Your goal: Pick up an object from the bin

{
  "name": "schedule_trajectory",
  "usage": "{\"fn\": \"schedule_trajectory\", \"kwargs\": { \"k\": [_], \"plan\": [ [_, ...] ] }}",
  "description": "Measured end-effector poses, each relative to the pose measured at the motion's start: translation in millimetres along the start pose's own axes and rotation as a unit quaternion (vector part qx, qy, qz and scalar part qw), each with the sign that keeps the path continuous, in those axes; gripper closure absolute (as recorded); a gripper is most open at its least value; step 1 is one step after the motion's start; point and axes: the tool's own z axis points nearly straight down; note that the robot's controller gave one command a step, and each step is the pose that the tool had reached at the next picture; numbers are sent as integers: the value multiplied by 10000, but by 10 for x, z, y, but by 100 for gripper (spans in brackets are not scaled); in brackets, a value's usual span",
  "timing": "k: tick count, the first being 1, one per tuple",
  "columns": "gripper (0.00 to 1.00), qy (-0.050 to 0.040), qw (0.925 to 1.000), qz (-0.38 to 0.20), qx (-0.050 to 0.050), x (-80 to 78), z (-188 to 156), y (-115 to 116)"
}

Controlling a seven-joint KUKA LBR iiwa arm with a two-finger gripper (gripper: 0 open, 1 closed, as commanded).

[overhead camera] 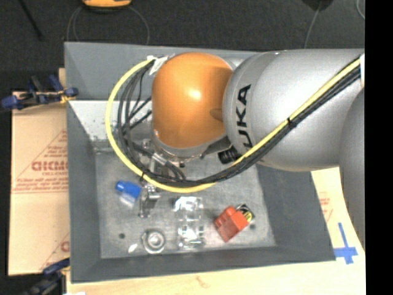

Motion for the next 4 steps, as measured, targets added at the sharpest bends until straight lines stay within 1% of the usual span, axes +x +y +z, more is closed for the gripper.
{"fn": "schedule_trajectory", "kwargs": {
  "k": [1, 2, 3, 4],
  "plan": [
    [0, 10, 9978, 665, 13, -325, 464, -263],
    [0, -20, 9844, 1757, -10, -748, 1740, -278],
    [100, -80, 9842, 1767, -28, -784, 1690, -280],
    [100, -44, 9836, 1804, -14, -767, 162, -379]
  ]
}}
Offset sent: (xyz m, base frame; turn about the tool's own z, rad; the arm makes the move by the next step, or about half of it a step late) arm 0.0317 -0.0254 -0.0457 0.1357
